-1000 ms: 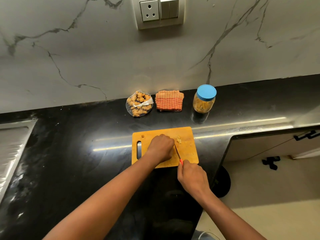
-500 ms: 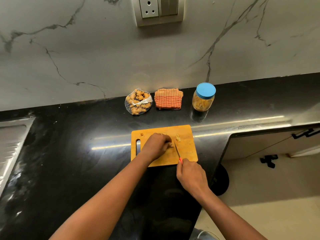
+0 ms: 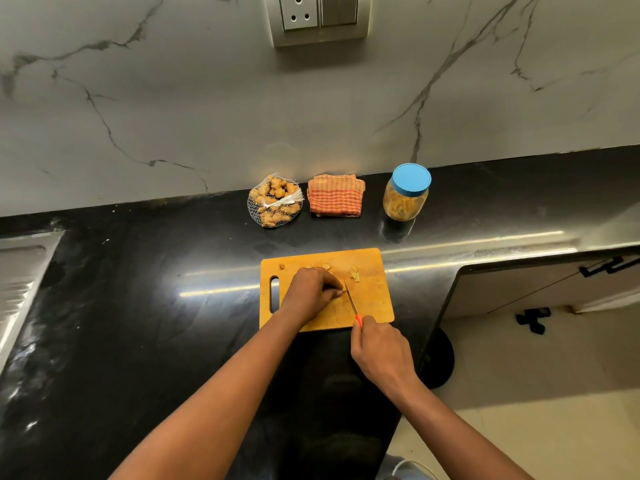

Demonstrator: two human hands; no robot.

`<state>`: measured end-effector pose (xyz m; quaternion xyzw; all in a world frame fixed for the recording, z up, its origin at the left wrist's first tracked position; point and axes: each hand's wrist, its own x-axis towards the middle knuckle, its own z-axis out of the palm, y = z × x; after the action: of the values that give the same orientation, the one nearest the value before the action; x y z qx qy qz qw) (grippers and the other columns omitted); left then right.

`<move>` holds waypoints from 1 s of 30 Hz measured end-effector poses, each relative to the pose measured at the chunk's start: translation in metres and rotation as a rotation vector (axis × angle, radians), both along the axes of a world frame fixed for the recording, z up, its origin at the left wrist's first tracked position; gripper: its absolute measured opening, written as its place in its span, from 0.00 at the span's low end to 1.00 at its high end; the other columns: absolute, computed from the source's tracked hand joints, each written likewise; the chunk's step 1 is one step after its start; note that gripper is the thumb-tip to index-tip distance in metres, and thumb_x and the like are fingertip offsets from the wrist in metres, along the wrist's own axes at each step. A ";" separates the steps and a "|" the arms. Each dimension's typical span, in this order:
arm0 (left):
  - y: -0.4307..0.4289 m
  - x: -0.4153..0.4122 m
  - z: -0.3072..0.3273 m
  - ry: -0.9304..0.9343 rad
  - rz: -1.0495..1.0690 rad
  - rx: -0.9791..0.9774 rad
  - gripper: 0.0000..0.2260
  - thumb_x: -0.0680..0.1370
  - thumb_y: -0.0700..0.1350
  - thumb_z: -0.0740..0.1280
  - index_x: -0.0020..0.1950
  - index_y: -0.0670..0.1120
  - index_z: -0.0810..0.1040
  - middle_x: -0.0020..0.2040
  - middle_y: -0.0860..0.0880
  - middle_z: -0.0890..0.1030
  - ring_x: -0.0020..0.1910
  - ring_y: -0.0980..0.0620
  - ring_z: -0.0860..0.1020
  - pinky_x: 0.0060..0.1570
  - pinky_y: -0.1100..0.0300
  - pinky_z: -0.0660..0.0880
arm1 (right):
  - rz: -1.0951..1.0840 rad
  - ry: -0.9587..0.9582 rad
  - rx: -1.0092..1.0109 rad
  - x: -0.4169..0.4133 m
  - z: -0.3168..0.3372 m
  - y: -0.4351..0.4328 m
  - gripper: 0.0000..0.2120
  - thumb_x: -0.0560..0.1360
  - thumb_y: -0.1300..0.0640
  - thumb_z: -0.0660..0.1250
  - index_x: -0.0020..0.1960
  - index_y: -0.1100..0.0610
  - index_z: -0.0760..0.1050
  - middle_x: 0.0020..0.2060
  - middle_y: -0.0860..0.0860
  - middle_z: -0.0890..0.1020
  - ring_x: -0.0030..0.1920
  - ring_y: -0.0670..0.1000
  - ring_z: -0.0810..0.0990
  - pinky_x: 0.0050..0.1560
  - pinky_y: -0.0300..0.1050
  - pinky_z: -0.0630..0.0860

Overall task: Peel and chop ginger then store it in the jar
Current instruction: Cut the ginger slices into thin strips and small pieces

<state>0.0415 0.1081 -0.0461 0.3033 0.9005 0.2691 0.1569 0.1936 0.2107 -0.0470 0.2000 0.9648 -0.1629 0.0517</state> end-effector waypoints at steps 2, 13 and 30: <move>0.001 0.000 0.000 -0.011 0.011 -0.008 0.06 0.73 0.44 0.74 0.49 0.48 0.86 0.47 0.51 0.85 0.45 0.54 0.79 0.48 0.62 0.75 | 0.012 -0.001 0.009 0.000 0.000 -0.001 0.18 0.84 0.46 0.50 0.49 0.54 0.74 0.34 0.48 0.77 0.32 0.50 0.79 0.30 0.44 0.72; 0.003 0.000 0.002 0.021 -0.014 -0.050 0.06 0.74 0.42 0.72 0.50 0.47 0.86 0.47 0.51 0.85 0.46 0.55 0.80 0.46 0.66 0.73 | 0.068 -0.045 0.081 -0.001 0.002 0.000 0.16 0.84 0.46 0.51 0.49 0.53 0.74 0.31 0.47 0.72 0.30 0.49 0.77 0.27 0.41 0.67; 0.010 0.001 -0.001 -0.023 0.113 -0.009 0.05 0.74 0.43 0.73 0.49 0.46 0.86 0.47 0.49 0.84 0.45 0.53 0.79 0.47 0.61 0.76 | 0.020 -0.036 0.013 0.001 -0.003 0.004 0.17 0.84 0.46 0.51 0.49 0.54 0.75 0.35 0.49 0.79 0.34 0.51 0.81 0.31 0.45 0.74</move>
<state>0.0426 0.1183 -0.0470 0.2481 0.9155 0.2771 0.1534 0.1944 0.2150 -0.0497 0.1935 0.9667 -0.1526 0.0696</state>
